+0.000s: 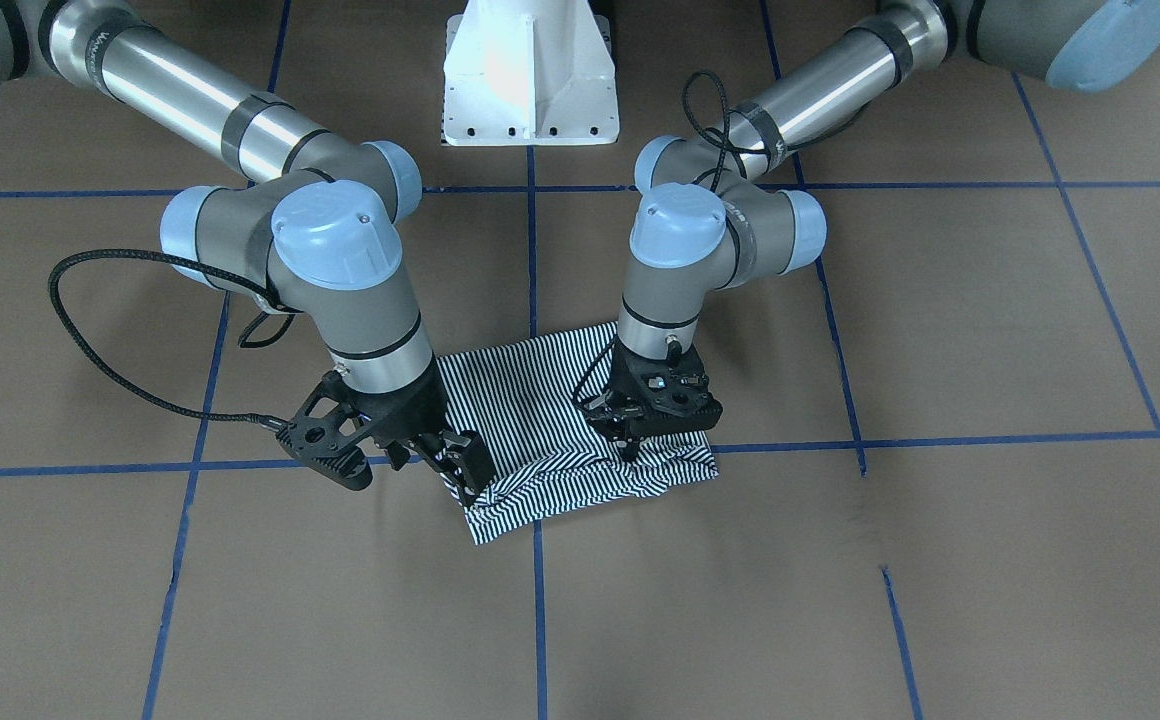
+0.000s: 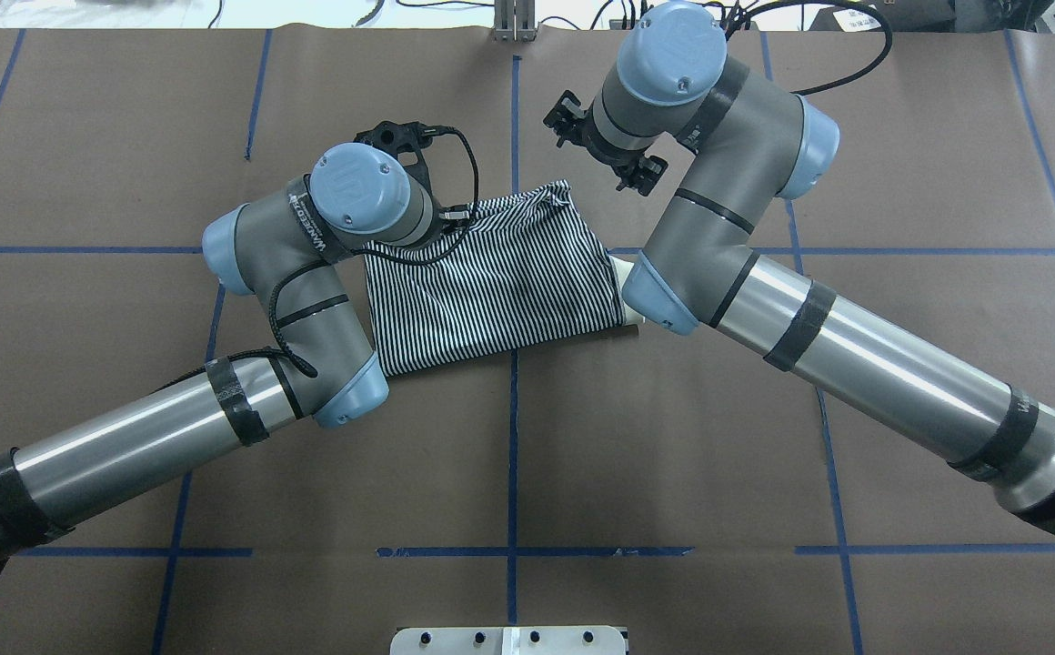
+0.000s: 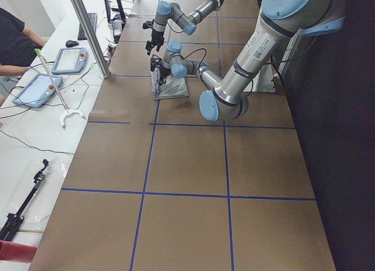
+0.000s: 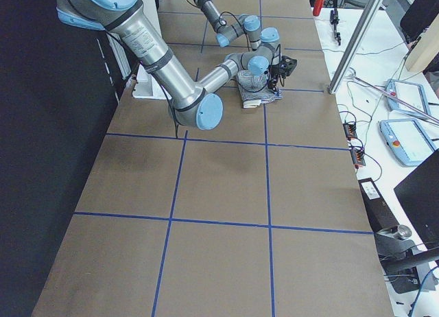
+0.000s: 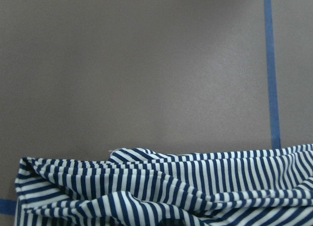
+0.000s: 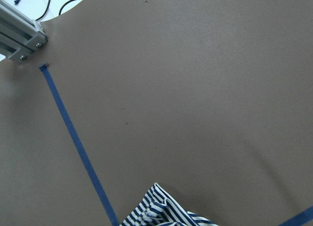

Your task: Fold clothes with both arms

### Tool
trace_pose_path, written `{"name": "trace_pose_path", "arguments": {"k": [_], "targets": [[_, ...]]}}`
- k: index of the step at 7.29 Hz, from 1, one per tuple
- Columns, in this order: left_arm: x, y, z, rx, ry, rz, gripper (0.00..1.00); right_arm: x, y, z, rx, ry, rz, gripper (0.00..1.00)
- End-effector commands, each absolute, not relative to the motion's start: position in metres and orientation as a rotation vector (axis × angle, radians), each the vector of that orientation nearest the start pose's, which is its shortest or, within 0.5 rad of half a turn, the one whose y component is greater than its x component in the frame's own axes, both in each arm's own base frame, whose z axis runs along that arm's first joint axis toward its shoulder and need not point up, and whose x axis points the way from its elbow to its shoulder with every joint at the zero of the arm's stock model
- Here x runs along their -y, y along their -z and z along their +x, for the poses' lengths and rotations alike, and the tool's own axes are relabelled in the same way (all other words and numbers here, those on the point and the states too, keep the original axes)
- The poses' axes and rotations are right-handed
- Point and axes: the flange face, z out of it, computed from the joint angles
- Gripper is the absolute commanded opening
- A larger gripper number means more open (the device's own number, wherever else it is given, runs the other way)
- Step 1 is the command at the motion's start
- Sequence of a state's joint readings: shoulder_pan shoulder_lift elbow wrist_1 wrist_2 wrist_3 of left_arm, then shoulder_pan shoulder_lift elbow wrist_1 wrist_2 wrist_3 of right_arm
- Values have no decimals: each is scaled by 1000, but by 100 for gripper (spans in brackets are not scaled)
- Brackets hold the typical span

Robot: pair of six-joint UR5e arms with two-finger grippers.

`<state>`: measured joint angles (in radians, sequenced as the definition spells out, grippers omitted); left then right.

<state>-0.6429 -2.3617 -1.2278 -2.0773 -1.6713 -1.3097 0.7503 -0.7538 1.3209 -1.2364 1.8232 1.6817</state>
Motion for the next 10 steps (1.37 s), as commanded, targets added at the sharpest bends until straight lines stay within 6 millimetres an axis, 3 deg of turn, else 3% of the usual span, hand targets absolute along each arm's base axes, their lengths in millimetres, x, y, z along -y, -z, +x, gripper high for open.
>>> {"name": "trace_pose_path", "arguments": {"k": [1, 2, 3, 4, 5, 6, 7, 9, 10], "targets": [[637, -291, 509, -875, 298, 428, 0, 603, -233, -498, 937, -681, 54, 100], [657, -291, 482, -867, 292, 450, 0, 596, -224, -507, 948, -675, 46, 100], [670, -291, 457, -893, 287, 421, 0, 578, -218, -529, 953, -650, 31, 100], [674, -286, 442, -918, 282, 401, 0, 560, -210, -552, 958, -651, 17, 73], [674, -294, 423, -933, 286, 393, 0, 554, -208, -557, 961, -655, 6, 1], [679, -301, 405, -935, 285, 389, 0, 535, -203, -576, 965, -621, -5, 0], [681, -303, 401, -936, 284, 387, 0, 529, -198, -587, 962, -601, -8, 0], [673, -302, 395, -945, 281, 395, 0, 559, -183, -628, 896, -596, 13, 0], [671, -305, 394, -945, 281, 395, 0, 564, -185, -633, 879, -585, 23, 0]]}}
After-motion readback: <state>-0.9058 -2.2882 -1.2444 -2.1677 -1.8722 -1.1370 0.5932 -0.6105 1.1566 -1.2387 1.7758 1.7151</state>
